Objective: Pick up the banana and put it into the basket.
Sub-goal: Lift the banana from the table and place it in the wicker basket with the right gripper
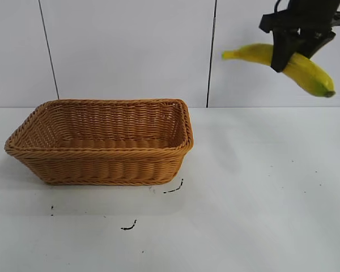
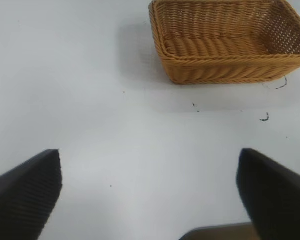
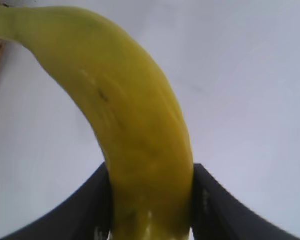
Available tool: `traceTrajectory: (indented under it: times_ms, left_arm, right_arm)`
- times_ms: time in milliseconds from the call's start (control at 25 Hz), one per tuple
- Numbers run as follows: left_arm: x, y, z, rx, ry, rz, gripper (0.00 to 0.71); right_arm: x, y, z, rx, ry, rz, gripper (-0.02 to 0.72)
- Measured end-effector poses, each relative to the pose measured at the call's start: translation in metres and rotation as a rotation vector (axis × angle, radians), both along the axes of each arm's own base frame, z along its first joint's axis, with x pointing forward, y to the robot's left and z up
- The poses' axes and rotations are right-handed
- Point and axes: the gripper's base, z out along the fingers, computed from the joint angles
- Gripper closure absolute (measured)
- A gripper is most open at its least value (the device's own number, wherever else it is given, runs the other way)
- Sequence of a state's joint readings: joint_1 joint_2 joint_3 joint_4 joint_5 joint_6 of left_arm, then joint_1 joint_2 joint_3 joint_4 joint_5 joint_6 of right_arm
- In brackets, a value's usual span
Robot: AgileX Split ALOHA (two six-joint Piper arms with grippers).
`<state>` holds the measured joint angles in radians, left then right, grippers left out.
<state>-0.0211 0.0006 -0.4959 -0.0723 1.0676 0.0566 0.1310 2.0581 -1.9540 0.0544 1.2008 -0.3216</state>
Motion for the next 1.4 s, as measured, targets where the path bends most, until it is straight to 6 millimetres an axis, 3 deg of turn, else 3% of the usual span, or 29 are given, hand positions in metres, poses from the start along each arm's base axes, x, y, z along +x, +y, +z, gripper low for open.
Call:
traceTrajectory:
  times_ms: [280,600,840,960,1160,1400]
  left_arm:
    - [0.0,0.0,0.0,0.0,0.0,0.0,0.02]
    - [0.0,0.0,0.0,0.0,0.0,0.0,0.02]
    - [0.0,0.0,0.0,0.0,0.0,0.0,0.02]
    - [0.0,0.0,0.0,0.0,0.0,0.0,0.02]
    - [0.0,0.0,0.0,0.0,0.0,0.0,0.02]
    - [0.0,0.0,0.0,0.0,0.0,0.0,0.02]
  right_arm:
    - [0.023,0.067,-0.005,-0.005,-0.071,0.178,0.4]
    - [0.006,0.173,-0.014,-0.07,-0.243,0.625,0.4]
    - [-0.001,0.235,-0.041,-0.057,-0.389,0.763,0.4]
    - [-0.002,0.249,-0.064,-0.053,-0.377,0.785,0.4]
    - [0.003,0.254,-0.101,-0.066,-0.327,0.794,0.4]
    - [0.007,0.256,-0.118,-0.067,-0.323,0.793,0.4]
